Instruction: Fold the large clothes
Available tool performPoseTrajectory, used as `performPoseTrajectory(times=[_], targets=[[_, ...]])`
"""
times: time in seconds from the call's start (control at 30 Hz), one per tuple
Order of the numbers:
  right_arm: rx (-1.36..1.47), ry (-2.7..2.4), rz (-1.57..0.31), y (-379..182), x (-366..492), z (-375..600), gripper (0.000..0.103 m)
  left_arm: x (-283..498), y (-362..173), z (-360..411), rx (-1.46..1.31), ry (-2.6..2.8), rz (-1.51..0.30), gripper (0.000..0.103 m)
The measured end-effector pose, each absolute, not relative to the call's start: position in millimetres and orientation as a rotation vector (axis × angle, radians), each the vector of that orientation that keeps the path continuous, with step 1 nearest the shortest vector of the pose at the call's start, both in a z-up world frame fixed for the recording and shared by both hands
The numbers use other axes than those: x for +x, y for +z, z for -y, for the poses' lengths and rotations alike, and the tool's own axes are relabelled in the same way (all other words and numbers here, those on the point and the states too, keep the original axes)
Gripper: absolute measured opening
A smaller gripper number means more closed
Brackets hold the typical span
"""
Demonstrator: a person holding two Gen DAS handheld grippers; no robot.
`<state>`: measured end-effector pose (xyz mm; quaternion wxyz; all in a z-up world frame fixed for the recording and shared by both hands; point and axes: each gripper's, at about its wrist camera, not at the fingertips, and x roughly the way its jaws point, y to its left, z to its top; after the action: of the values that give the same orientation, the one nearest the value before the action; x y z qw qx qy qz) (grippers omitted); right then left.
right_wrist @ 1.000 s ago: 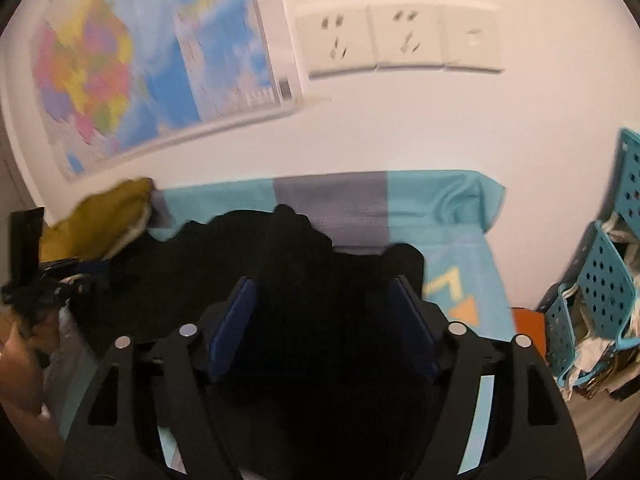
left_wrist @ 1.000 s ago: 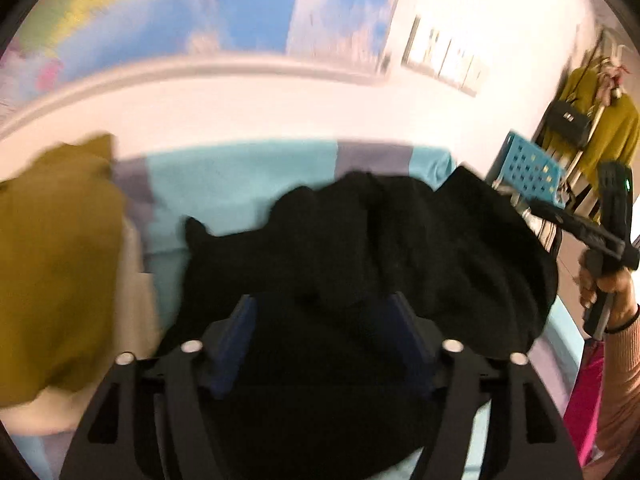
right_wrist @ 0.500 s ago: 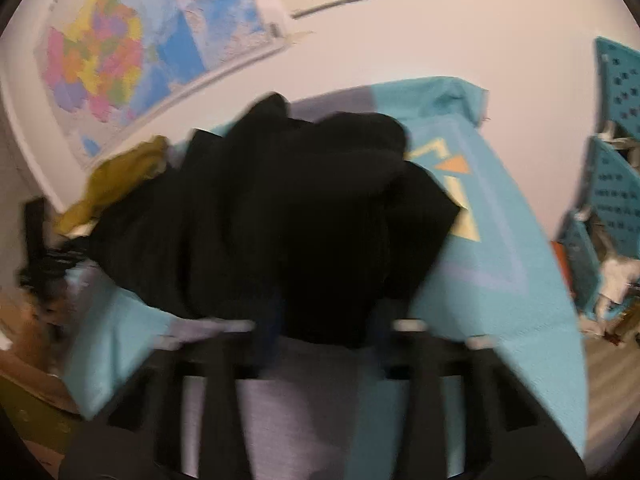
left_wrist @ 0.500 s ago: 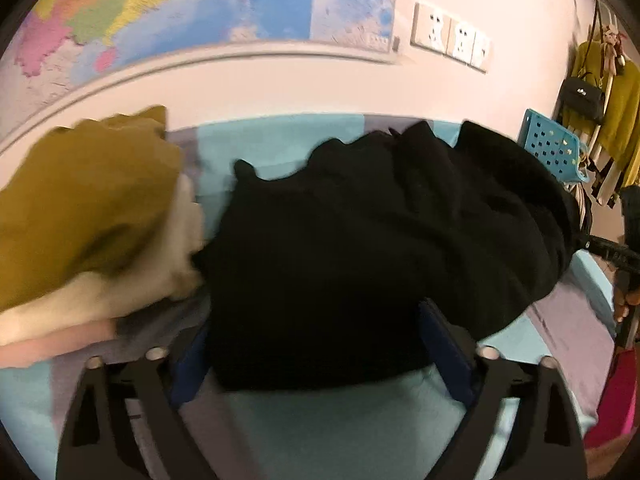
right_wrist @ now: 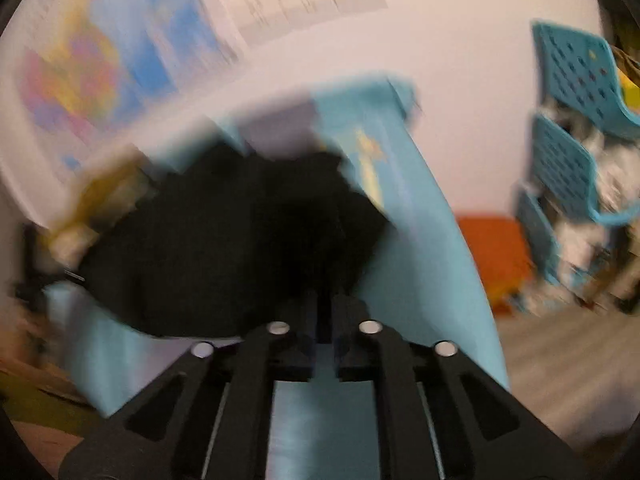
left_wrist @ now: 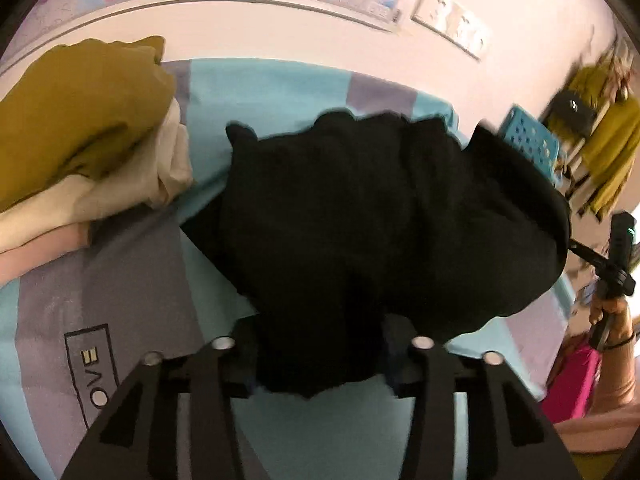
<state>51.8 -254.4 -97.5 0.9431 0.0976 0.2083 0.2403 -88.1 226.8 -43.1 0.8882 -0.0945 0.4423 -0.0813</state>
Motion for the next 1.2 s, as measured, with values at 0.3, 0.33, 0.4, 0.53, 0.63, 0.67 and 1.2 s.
performPoseTrajectory(times=[0.3,0.33,0.4,0.53,0.63,0.67,1.2], targets=[[0.125,0.507,-0.177,-29.7,-2.2,244.9,0.050,-120.0,29.4,-233.3,-0.134,-0.187,-0.630,0.072],[0.096,0.540,-0.166,-24.8,-3.4,234.5,0.050,-117.2,34.6,-227.7,-0.117,-0.213,-0.616,0.076],[0.026,0.617,-0.183,-15.6,5.1,204.9,0.048,-105.6,36.7,-212.9,-0.094,-0.248,-0.632,0.080],[-0.028,0.665,-0.280,-13.4,48.3,161.1,0.048,-57.8,10.7,-181.6,-0.059,-0.280,-0.786,0.080],[-0.052,0.667,-0.343,-17.9,79.7,138.8,0.030,-22.7,-18.7,-164.6,-0.053,-0.280,-0.926,0.079],[-0.059,0.672,-0.354,-19.2,87.5,133.9,0.020,-14.0,-25.7,-160.1,-0.031,-0.249,-0.942,0.066],[-0.042,0.632,-0.390,-38.3,113.0,135.5,0.027,15.3,-22.7,-194.2,-0.069,-0.094,-0.887,0.003]])
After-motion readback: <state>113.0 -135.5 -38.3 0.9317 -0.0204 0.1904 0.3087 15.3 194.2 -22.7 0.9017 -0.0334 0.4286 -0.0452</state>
